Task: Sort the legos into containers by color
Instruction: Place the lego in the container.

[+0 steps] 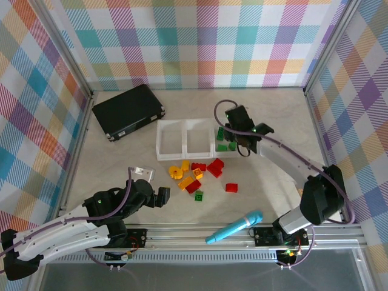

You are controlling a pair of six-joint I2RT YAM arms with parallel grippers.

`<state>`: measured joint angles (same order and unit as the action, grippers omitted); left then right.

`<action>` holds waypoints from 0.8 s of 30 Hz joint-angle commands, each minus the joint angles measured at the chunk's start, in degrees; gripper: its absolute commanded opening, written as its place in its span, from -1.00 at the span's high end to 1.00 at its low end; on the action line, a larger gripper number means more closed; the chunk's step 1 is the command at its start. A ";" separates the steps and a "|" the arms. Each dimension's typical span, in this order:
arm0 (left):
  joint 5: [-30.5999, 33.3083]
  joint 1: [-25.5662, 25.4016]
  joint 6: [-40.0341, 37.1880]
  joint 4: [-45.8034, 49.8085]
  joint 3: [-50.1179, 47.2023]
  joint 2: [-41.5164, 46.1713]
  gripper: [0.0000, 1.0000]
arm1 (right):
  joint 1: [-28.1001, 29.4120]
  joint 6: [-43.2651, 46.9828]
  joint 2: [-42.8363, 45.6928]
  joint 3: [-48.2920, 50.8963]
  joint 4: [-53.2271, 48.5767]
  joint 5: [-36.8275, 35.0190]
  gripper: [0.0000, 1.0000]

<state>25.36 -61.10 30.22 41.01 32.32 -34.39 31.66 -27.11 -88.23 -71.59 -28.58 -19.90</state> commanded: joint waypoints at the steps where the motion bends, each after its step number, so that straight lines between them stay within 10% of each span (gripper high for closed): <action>1: 1.47 -0.25 0.20 2.03 2.70 -0.19 -0.99 | -1.34 10.50 -5.52 -5.85 -0.82 7.97 0.50; 12: 0.56 -0.25 2.76 2.85 4.15 -1.66 -0.99 | -4.19 15.34 -21.36 -17.74 -5.16 9.57 0.43; 24: -3.37 -0.32 5.40 -0.97 4.46 -8.75 -0.99 | -4.34 14.07 -21.64 -18.14 -8.39 8.75 -0.35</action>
<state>23.86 -61.10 34.02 41.56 34.87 -41.82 27.68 -12.80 -111.48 -88.29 -34.81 -11.44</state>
